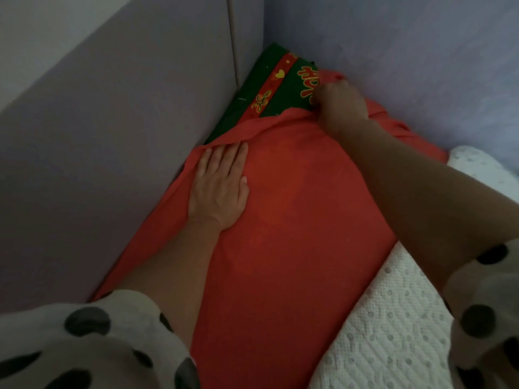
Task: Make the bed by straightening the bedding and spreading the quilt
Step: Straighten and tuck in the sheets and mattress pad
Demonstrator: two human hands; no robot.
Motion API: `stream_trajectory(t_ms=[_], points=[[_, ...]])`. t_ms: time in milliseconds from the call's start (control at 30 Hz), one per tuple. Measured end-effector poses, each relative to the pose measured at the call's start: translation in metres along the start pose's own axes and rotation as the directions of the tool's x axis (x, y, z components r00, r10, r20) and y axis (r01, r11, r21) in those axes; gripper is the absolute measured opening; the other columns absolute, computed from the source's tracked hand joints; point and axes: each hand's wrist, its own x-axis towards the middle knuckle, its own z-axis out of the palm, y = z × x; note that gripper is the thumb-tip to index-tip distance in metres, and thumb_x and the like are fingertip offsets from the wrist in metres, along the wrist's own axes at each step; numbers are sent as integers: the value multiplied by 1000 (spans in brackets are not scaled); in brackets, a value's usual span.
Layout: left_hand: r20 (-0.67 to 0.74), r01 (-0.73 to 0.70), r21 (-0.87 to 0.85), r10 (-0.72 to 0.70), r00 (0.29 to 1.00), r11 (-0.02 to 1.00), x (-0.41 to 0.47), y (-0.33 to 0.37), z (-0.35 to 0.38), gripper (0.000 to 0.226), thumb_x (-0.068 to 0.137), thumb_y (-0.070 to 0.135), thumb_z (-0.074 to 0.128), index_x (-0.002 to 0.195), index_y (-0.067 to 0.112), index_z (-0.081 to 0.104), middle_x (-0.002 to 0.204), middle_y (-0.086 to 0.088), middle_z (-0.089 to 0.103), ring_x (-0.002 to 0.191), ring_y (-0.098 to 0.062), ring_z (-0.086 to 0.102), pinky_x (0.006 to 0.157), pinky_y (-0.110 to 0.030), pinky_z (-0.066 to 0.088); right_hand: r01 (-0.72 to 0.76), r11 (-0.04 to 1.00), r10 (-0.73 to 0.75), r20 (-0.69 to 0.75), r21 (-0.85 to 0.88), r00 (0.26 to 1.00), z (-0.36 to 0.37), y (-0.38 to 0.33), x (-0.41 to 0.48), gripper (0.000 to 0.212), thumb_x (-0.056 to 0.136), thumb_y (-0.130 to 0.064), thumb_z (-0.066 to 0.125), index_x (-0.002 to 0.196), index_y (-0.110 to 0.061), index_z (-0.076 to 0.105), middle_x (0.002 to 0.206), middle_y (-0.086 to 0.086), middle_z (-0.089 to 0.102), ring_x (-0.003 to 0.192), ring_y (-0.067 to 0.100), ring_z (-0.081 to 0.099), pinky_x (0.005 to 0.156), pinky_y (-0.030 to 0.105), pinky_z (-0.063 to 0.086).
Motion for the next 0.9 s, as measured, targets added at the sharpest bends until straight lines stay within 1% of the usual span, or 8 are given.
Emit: stream_trajectory(t_ms=[100,200,400,600,700,767,800,900], points=[[-8,3,1,-3,1000,1000,-1,0,1,65,92,34,27,152,15,15,157,-5,22,142,-23,21,119,-41,11,-18,999,22,-110,39,994,0,-3,1,27,90,-5,46,111,-1,62,112,25,61,105,42,57,81,44,47],[-2,10,0,-10,1000,1000,-2,1,2,66,92,34,26,153,15,12,160,-4,13,147,-20,8,120,-41,8,-64,976,108,-210,206,972,-4,-10,13,28,88,-6,42,111,-2,56,109,26,61,100,42,57,74,44,43],[6,15,-33,-15,1000,999,0,0,3,67,90,32,30,153,15,15,160,-3,12,148,-19,7,120,-42,10,4,820,225,-329,572,917,-11,-30,59,25,86,-3,40,103,5,56,97,23,65,90,36,60,75,39,34],[15,14,-60,-13,1000,998,0,-1,6,68,89,32,33,153,16,15,160,-1,10,148,-19,5,119,-42,12,74,792,116,-267,606,957,-2,-38,85,31,89,-6,41,113,11,53,106,27,63,95,37,59,79,37,33],[25,17,-73,-15,1000,997,4,-2,8,69,89,32,32,153,16,13,160,0,9,148,-19,4,119,-42,11,48,772,49,-134,633,990,8,-36,92,40,89,-2,45,127,9,44,123,25,58,113,35,55,92,33,34],[28,17,-82,-15,999,996,4,-2,8,69,89,31,32,153,16,14,160,0,9,148,-19,4,119,-42,11,-7,731,0,10,682,1000,13,-36,93,64,86,-6,46,146,-3,22,140,20,47,130,32,44,110,40,31],[30,15,-85,-13,999,996,4,-2,8,69,88,31,33,153,16,14,160,0,9,148,-18,4,119,-42,11,-38,735,16,38,677,999,14,-36,94,69,85,-6,45,149,-12,18,140,18,47,131,32,44,111,46,31],[29,15,-90,-13,999,996,3,-1,7,68,88,31,32,153,16,16,160,0,10,148,-18,4,119,-42,11,-98,801,132,-14,591,991,12,-29,100,61,89,-4,40,147,-19,26,132,14,56,123,31,51,106,43,37]])
